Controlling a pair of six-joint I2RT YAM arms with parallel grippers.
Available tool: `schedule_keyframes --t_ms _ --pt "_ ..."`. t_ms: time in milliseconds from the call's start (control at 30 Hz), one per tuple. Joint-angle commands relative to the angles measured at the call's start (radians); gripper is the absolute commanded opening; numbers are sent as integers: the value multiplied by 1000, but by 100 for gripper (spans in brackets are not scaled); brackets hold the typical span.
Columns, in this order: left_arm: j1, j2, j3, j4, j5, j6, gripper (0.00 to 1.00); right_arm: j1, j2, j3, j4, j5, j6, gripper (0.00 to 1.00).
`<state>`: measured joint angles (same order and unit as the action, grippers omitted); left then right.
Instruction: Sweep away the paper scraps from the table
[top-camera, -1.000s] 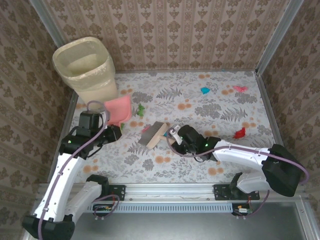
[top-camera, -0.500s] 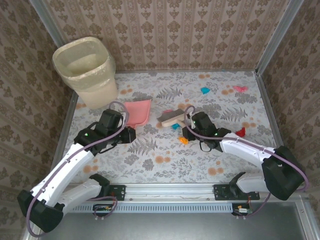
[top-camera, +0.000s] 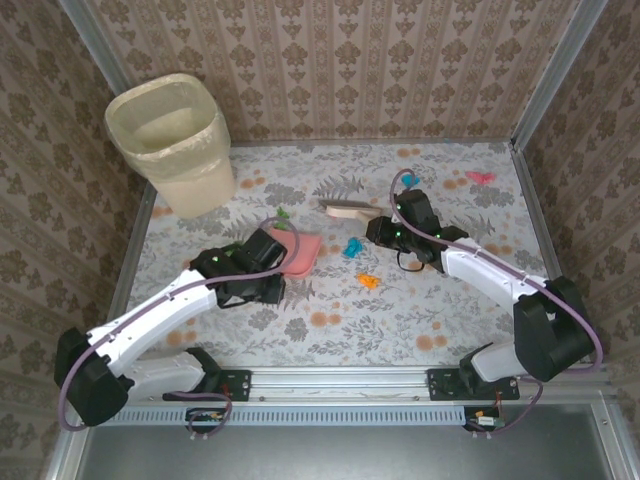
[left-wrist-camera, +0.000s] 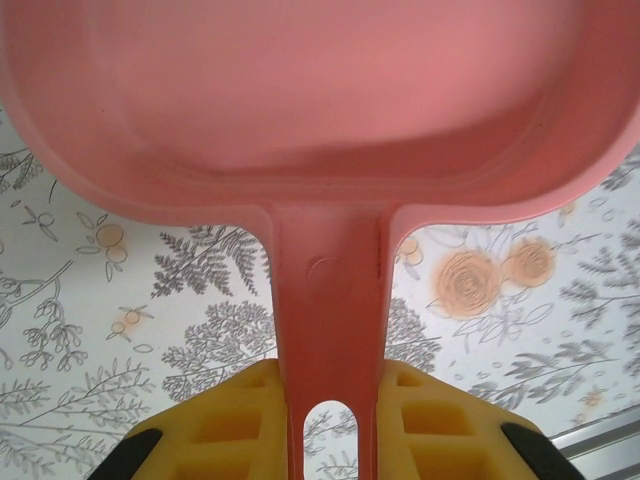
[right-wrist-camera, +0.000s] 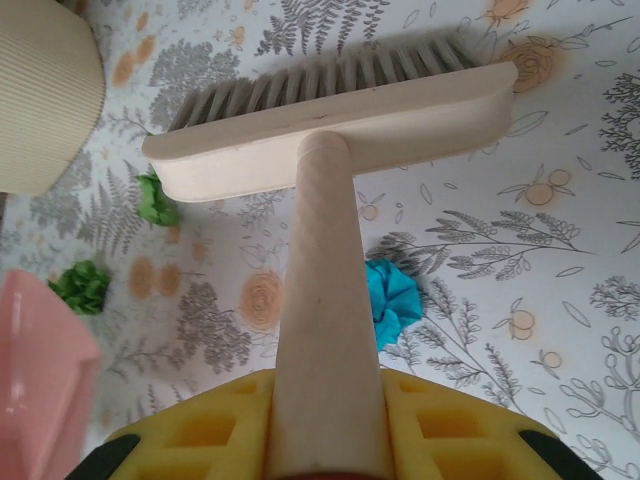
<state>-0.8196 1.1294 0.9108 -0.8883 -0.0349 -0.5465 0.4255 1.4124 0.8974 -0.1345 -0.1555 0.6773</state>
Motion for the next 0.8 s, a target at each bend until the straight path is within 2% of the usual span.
schedule_keyframes --t_ms 0,233,600,767 --pt "-20 25 19 -44 -51 9 0 -16 -15 37 -13 -75 85 0" --pt "-38 144 -6 23 -24 1 0 -33 -86 28 1 -113 121 0" --pt "-26 363 -4 149 7 11 0 -39 -137 11 -37 -79 78 0" --pt "-17 404 -2 179 14 11 0 -38 -157 -10 -43 -50 59 0"
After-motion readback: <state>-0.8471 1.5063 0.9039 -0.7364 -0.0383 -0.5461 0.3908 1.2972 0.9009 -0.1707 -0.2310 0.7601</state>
